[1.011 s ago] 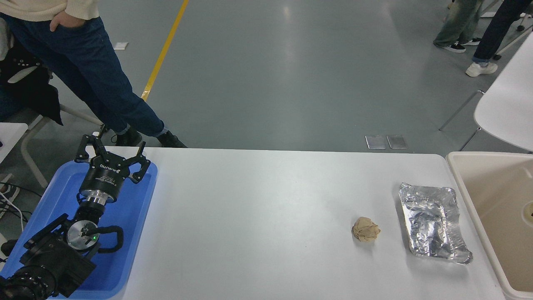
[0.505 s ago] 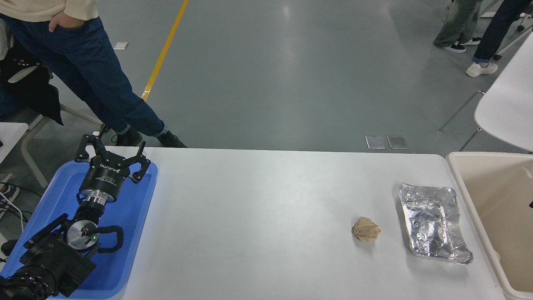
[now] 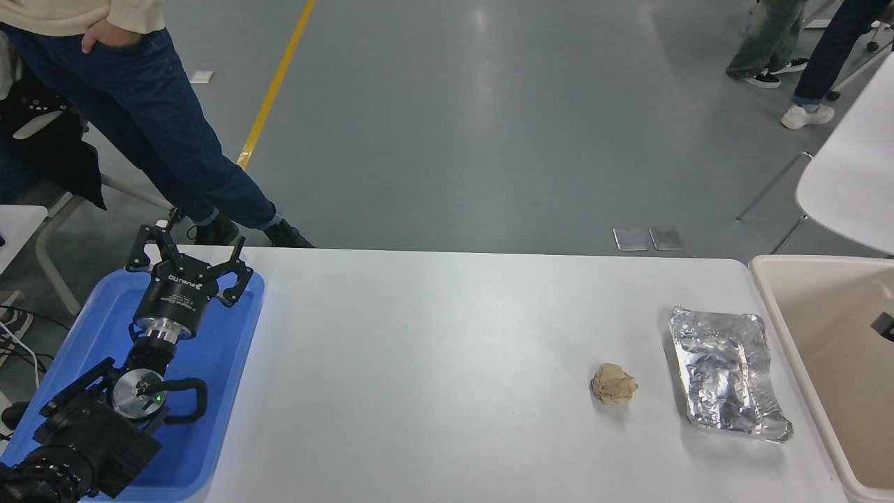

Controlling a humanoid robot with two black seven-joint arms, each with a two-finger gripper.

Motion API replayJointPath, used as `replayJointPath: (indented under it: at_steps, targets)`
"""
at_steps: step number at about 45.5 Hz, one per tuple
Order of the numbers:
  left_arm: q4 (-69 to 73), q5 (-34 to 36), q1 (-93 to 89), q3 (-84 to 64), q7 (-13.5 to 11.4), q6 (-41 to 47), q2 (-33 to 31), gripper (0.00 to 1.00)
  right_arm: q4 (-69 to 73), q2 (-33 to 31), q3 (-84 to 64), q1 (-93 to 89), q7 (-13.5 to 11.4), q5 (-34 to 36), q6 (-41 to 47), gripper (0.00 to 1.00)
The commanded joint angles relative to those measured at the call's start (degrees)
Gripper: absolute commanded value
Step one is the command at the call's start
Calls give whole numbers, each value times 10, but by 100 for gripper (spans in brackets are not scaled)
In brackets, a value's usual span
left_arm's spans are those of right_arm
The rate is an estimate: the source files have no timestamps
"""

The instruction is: Pick up paper cup place in dustbin

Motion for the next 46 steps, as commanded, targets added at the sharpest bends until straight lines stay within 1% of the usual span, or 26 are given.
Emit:
replayJointPath:
  at_steps: [1,8,13,17,23,28,34,40,46]
  targets:
    - [0,0,0,0,0,0,0,100,207,-35,-153,183,0,-2,51,100]
    - [0,1,0,0,0,0,0,100,324,-26,-239,320,0,-2,139,100]
    - [0,1,-1,0,0,0,0,100,355,-19,-259,387,0,-2,221,100]
    - [0,1,-1,0,0,0,0,100,363,-10,-269,440,0,-2,307,100]
    - [0,1,-1,0,0,0,0,100,381,33,-291,528,0,-3,476,100]
    - [0,1,-1,0,0,0,0,100,383,79,-300,570,0,-3,557,100]
    - [0,1,-1,0,1,0,0,100,395,101,-296,621,0,-3,560,100]
    - [0,1,-1,0,1,0,0,100,420,181,-291,677,0,8,560,100]
    - [0,1,-1,0,1,0,0,100,421,190,-264,704,1,24,560,100]
